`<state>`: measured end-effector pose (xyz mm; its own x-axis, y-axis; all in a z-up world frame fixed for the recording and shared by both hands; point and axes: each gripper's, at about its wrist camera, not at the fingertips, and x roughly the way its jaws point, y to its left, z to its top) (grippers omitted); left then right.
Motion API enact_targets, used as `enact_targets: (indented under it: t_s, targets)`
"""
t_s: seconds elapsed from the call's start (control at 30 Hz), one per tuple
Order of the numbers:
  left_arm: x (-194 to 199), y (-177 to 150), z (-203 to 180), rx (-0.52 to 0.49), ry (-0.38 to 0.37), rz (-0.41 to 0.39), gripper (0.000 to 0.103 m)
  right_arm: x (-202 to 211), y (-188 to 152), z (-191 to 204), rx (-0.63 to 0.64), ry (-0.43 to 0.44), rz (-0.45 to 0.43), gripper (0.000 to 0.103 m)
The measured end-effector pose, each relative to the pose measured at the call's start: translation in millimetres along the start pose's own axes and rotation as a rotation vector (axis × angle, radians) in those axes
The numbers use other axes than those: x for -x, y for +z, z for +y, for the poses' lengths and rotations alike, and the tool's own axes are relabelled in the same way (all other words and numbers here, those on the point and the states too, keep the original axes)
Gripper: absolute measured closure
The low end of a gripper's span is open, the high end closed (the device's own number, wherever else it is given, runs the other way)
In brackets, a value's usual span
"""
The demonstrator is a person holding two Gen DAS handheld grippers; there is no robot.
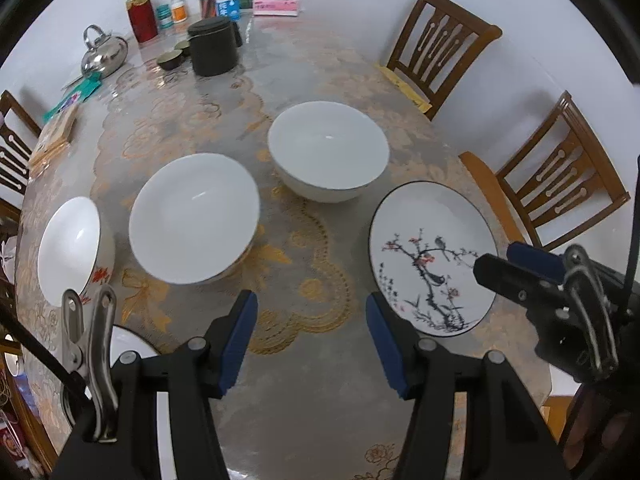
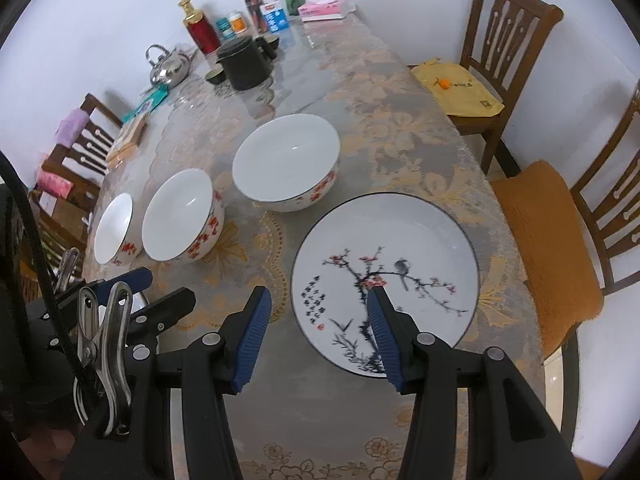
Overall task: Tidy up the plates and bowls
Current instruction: 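Move the right gripper toward the bird-and-branch painted plate, then grasp the bird-and-branch plate rim with the right gripper and lift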
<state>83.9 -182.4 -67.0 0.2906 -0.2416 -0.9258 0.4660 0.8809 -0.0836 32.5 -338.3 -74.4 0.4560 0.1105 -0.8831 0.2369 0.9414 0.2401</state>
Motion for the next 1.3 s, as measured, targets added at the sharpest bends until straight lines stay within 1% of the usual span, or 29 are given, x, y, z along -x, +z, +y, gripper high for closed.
enact_targets:
  t_s: [0.2, 0.3, 0.43, 0.53, 0.67, 0.73, 0.83, 0.97, 1.17, 1.3]
  targets:
    - [-3, 6, -11, -0.008, -0.007, 0.007, 0.043, 3, -1, -20, -0.043, 0.006, -0.003, 0.052]
    - [-6, 10, -12, 0.014, -0.023, 0.016, 0.043, 4, -1, -34, -0.071, 0.014, -0.003, 0.052]
    - [-12, 13, -18, 0.012, -0.025, 0.022, 0.043, 2, -2, -54, -0.104, -0.004, -0.002, 0.052]
    - [-18, 16, -28, -0.019, -0.008, 0.021, 0.043, -2, 0, -63, -0.100, -0.032, 0.003, 0.052]
    - [-30, 18, -43, -0.069, 0.034, 0.026, 0.043, -6, 3, -68, -0.101, -0.030, 0.006, 0.052]
    - [-37, 20, -46, -0.069, 0.028, 0.040, 0.043, -8, 5, -70, -0.101, -0.031, 0.009, 0.052]
    - [-45, 23, -52, -0.080, 0.037, 0.042, 0.043, -13, 6, -75, -0.100, -0.035, 0.016, 0.052]
    - [-55, 27, -55, -0.068, 0.033, 0.055, 0.043, -24, 6, -86, -0.103, -0.056, 0.028, 0.052]
    - [-71, 31, -57, -0.048, 0.035, 0.080, 0.043, -43, 5, -106, -0.126, -0.065, 0.056, 0.052]
    - [-80, 32, -58, -0.040, 0.028, 0.090, 0.043, -54, 5, -110, -0.113, -0.076, 0.069, 0.052]
